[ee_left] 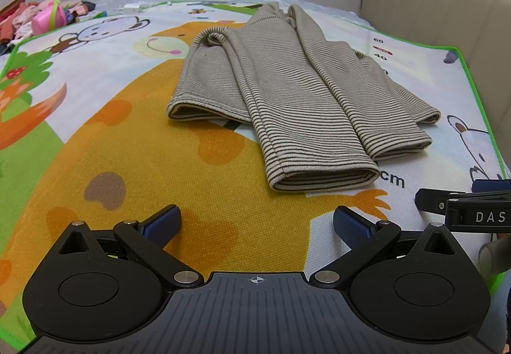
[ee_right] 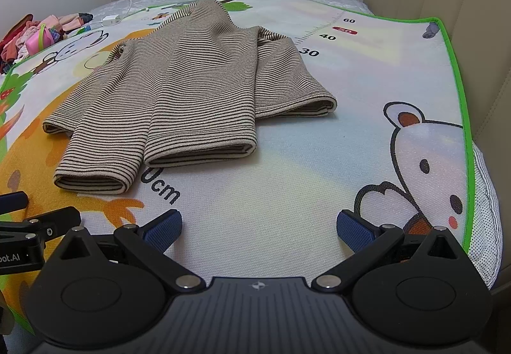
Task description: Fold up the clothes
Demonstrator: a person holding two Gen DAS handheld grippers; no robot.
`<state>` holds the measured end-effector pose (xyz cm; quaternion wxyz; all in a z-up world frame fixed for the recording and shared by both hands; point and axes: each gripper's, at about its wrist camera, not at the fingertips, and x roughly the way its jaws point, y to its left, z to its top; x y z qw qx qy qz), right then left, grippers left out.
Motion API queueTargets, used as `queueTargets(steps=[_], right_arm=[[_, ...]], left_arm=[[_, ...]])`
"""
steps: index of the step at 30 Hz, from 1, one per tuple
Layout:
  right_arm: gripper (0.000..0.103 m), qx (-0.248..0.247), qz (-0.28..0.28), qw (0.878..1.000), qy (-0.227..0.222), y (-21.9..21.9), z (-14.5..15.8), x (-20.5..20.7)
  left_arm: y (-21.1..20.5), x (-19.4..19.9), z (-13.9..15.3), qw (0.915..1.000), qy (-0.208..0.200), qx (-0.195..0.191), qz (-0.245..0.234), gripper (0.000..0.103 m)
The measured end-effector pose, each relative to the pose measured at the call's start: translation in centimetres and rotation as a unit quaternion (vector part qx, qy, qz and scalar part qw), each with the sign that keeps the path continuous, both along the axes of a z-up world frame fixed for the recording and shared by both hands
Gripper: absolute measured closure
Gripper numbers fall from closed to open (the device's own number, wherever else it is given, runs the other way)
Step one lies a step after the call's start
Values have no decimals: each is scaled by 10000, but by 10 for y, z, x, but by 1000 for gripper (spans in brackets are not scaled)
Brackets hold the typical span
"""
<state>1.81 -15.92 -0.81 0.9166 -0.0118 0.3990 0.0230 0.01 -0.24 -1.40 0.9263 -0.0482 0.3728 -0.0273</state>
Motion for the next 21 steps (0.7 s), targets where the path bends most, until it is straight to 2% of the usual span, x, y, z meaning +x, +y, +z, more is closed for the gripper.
queueTargets(steps=[21], right_arm=[[0, -34, -14, 10000, 2, 2, 0, -1]], left_arm=[[0, 0, -1, 10000, 7, -8, -21, 0]])
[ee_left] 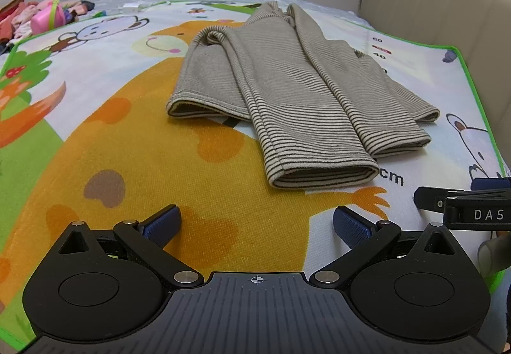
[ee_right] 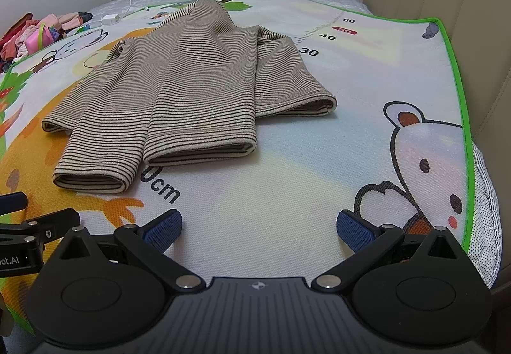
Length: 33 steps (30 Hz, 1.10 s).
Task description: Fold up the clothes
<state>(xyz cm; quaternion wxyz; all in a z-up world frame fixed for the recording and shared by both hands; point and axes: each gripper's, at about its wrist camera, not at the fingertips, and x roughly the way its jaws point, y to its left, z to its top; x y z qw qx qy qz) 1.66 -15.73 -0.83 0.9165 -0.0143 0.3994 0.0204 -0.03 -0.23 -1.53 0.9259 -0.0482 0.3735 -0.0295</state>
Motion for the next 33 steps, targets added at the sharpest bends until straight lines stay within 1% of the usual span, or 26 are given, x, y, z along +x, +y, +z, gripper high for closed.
queueTargets(steps=[7, 10, 13, 16, 18, 21, 25, 28, 30, 33], right_arm=[[0, 2, -5, 10000, -5, -1, 0, 0], [0, -6, -32, 10000, -36, -2, 2, -1], [0, 33, -104, 9999, -127, -8, 7, -3], [0, 93, -220, 9994, -254, -15, 11, -3], [0, 127, -326, 9984, -443, -21, 16, -3], [0, 296, -522, 9937, -945, -29, 25, -3], [0, 584, -875, 9781, -1797, -40, 40, 3], [0, 687, -1211, 9661, -2176, -46, 48, 20], [0, 799, -1279, 9598, -2367, -50, 52, 37], [0, 777, -1162, 9581, -2500, -50, 57, 74]], left_arm=[[0, 1, 0, 10000, -14, 5, -33, 0], [0, 2, 8, 9998, -130, 17, -169, 0], [-3, 6, 28, 9975, -556, 133, -406, 0], [-2, 15, 48, 9926, -1086, 308, -451, 0], [4, 26, 57, 9891, -1379, 355, -371, 0], [14, 47, 62, 9863, -1593, 361, -216, 0], [36, 80, 58, 9849, -1696, 313, 130, 0], [50, 98, 57, 9822, -1806, 304, 416, 0], [59, 109, 60, 9801, -1882, 322, 536, 0], [66, 124, 71, 9765, -2004, 478, 625, 0]])
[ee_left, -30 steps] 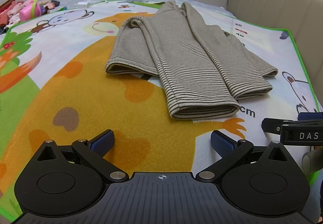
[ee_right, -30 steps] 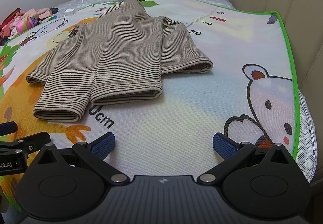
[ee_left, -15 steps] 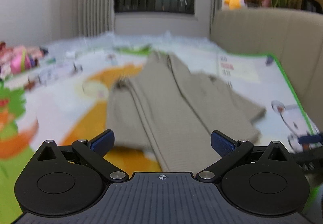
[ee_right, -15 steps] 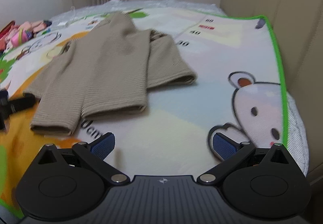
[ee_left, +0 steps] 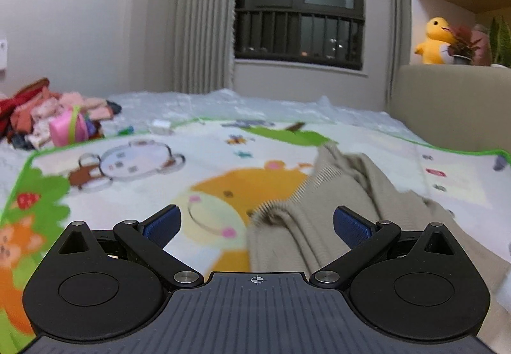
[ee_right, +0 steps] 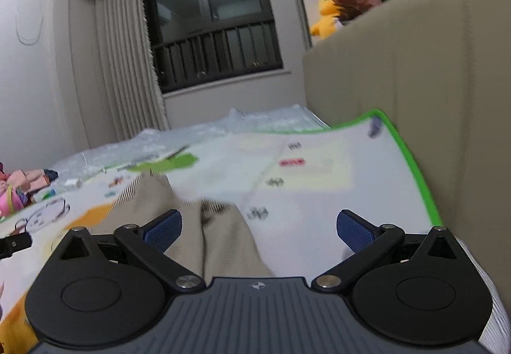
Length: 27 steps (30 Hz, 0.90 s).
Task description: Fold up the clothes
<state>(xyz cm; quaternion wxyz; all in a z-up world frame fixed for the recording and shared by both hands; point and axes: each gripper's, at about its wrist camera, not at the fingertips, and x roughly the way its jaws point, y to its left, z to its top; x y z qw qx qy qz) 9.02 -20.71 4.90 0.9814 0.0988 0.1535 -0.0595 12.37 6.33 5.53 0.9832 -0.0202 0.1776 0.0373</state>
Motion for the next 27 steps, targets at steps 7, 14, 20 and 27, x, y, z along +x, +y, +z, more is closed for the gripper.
queueTargets(steps=[7, 14, 20, 27], right_arm=[[0, -1077, 328, 9933, 271, 26, -22, 97], [0, -1257, 610, 9863, 879, 38, -61, 137], [0, -1325, 677, 9827, 1105, 38, -67, 140], [0, -315, 701, 9860, 1482, 11, -70, 114]], left_arm=[[6, 42, 4, 9991, -21, 389, 163, 0], [-8, 81, -26, 9964, 394, 747, -29, 0], [-38, 93, -58, 9876, 1030, 935, -734, 0], [-37, 62, -68, 9819, 1273, 948, -1034, 0]])
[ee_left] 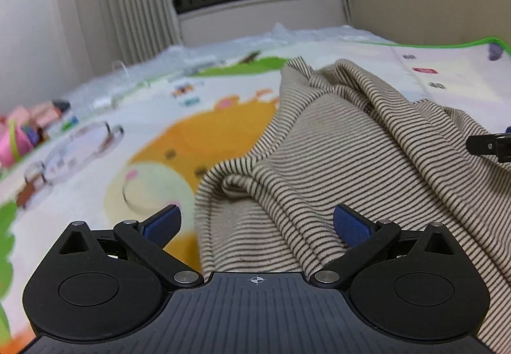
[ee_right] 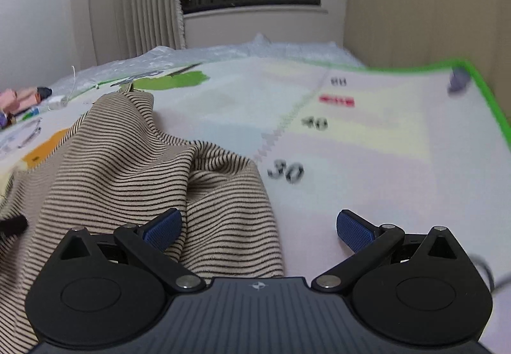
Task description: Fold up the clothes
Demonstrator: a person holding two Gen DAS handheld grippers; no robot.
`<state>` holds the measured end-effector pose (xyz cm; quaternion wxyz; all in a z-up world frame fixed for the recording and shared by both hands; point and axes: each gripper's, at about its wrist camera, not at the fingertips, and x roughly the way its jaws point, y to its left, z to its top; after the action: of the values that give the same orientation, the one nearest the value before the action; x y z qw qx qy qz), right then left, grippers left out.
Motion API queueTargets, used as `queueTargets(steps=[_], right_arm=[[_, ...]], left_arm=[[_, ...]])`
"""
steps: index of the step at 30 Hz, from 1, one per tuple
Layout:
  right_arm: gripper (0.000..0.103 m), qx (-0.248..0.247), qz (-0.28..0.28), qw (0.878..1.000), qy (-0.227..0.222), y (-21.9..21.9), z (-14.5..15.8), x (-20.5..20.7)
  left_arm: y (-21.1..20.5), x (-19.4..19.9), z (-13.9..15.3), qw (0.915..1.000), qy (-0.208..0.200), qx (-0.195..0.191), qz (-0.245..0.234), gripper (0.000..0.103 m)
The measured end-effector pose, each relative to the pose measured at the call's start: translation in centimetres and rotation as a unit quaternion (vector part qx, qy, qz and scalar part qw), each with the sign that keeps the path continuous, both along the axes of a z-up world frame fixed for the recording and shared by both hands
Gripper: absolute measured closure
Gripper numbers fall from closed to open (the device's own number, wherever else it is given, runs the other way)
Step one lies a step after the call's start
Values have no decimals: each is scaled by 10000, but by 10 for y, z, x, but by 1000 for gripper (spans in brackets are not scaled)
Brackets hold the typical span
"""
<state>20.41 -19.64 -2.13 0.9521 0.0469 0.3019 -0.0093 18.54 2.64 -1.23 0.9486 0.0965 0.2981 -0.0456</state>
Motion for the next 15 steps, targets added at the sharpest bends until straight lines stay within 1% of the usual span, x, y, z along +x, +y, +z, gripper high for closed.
queueTargets(steps=[3, 5, 7, 9, 10, 12, 13, 15], right_arm=[[0, 77, 50, 9999, 117, -2, -1, -33], [0, 55, 91, 9999, 115, -4, -2, -57], [0, 42, 138, 9999, 83, -6, -3, -79], [0, 83, 187, 9998, 21, -10, -5, -91], [0, 111, 183, 9998, 14, -10, -5, -91], [0, 111, 164, 9998, 5, -10, -6, -90], [0, 60, 163, 9998, -15, -8, -6, -90], [0, -6, 165, 9998, -65, -6, -7, -91]], left_arm=[[9, -29, -1, 9992, 229, -287, -185, 0], [19, -46, 3, 9969, 448, -575, -298, 0], [29, -59, 13, 9931, 598, -945, -360, 0], [39, -69, 34, 9852, 460, -1556, -558, 0], [43, -73, 42, 9793, 435, -1860, -662, 0], [48, -73, 53, 9630, 591, -2472, -893, 0], [49, -72, 55, 9559, 717, -2684, -951, 0], [47, -63, 40, 9527, 1193, -2680, -797, 0]])
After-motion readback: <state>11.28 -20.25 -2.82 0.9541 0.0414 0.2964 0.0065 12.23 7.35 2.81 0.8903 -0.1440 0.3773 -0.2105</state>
